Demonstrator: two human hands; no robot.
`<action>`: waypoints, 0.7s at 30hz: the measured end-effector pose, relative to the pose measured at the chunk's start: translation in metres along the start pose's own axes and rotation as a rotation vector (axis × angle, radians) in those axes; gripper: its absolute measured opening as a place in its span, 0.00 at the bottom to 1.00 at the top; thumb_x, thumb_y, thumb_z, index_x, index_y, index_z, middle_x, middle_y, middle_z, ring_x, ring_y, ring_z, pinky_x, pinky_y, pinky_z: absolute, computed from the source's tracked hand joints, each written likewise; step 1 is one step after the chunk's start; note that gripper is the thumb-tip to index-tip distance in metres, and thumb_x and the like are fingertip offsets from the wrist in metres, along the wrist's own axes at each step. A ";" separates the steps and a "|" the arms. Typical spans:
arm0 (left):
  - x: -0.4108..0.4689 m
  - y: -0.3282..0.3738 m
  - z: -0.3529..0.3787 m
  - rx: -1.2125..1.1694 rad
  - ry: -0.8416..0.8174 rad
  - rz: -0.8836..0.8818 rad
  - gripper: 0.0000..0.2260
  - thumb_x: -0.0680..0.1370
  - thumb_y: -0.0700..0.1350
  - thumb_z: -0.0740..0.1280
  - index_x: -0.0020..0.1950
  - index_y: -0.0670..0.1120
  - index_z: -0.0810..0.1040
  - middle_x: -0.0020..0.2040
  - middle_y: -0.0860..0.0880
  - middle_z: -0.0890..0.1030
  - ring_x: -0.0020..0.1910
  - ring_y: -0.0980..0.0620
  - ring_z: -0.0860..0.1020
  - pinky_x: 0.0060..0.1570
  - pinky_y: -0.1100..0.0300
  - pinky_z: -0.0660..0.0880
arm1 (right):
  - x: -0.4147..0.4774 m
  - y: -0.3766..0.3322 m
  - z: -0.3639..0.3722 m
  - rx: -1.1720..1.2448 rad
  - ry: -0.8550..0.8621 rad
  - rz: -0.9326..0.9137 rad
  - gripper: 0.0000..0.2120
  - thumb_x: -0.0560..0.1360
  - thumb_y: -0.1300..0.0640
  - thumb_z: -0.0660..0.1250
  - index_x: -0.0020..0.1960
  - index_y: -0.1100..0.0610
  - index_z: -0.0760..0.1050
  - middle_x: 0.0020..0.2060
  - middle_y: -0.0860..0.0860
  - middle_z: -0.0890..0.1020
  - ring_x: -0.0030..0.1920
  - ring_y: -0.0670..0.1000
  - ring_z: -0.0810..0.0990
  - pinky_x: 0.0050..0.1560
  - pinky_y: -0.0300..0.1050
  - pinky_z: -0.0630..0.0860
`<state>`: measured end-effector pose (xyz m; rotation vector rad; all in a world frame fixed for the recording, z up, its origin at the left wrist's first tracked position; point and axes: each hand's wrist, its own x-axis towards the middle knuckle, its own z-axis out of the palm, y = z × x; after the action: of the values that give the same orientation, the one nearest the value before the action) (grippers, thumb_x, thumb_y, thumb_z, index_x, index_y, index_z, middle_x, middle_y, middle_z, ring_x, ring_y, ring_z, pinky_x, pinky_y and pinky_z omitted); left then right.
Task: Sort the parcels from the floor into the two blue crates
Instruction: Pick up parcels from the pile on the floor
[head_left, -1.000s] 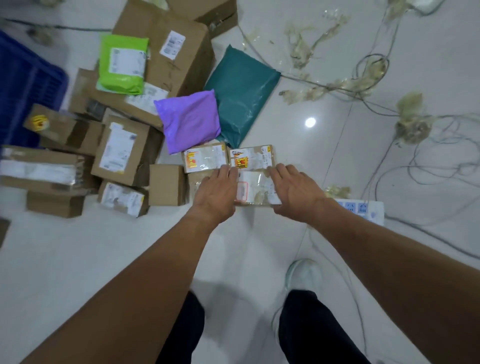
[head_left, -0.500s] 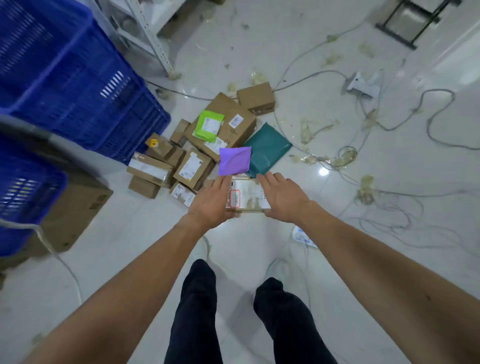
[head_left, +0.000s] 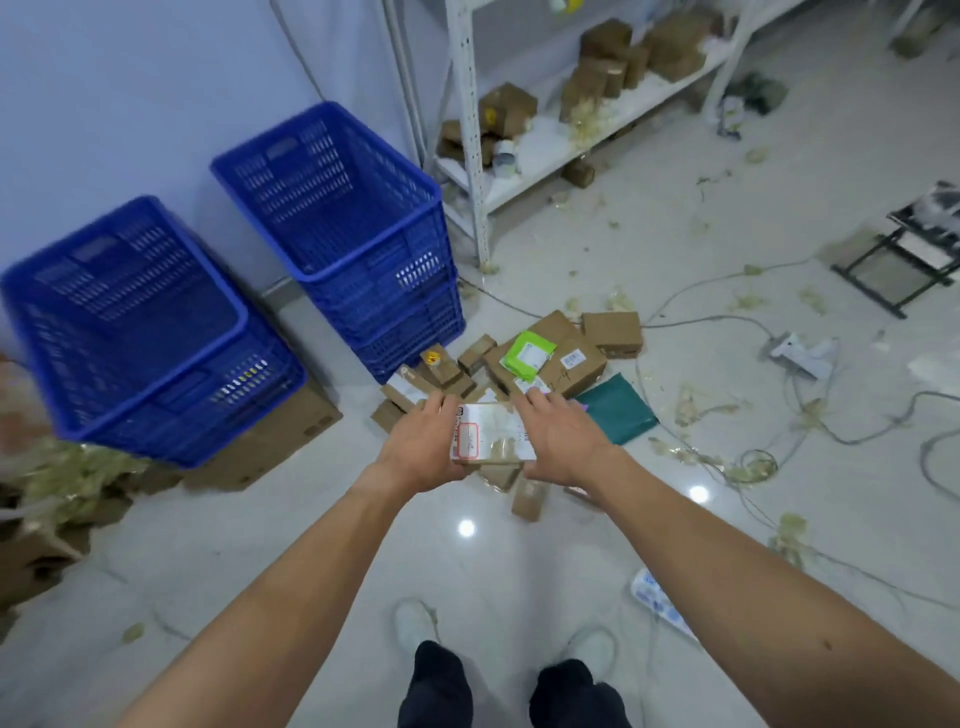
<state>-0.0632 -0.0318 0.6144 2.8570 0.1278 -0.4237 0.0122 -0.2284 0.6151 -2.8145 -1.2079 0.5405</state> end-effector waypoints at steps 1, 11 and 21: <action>-0.003 -0.012 -0.009 -0.001 0.010 -0.007 0.35 0.66 0.56 0.78 0.67 0.49 0.67 0.60 0.50 0.71 0.54 0.50 0.75 0.48 0.56 0.75 | 0.008 -0.011 -0.006 -0.007 0.016 -0.014 0.43 0.67 0.43 0.74 0.73 0.57 0.59 0.65 0.54 0.68 0.63 0.57 0.69 0.60 0.53 0.71; -0.036 -0.141 -0.063 -0.084 0.093 -0.060 0.40 0.65 0.57 0.78 0.71 0.50 0.64 0.60 0.50 0.70 0.56 0.48 0.74 0.52 0.53 0.76 | 0.087 -0.132 -0.061 -0.081 0.026 -0.058 0.44 0.63 0.44 0.75 0.73 0.55 0.59 0.62 0.53 0.68 0.61 0.55 0.70 0.57 0.51 0.72; -0.018 -0.221 -0.101 -0.108 0.109 -0.104 0.36 0.66 0.52 0.76 0.70 0.49 0.64 0.61 0.49 0.69 0.55 0.47 0.75 0.48 0.53 0.74 | 0.167 -0.182 -0.090 -0.118 0.019 -0.093 0.41 0.63 0.44 0.75 0.70 0.54 0.61 0.59 0.53 0.70 0.59 0.56 0.71 0.56 0.53 0.75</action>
<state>-0.0800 0.2069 0.6617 2.7750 0.3111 -0.2722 0.0207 0.0264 0.6786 -2.8327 -1.4039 0.4503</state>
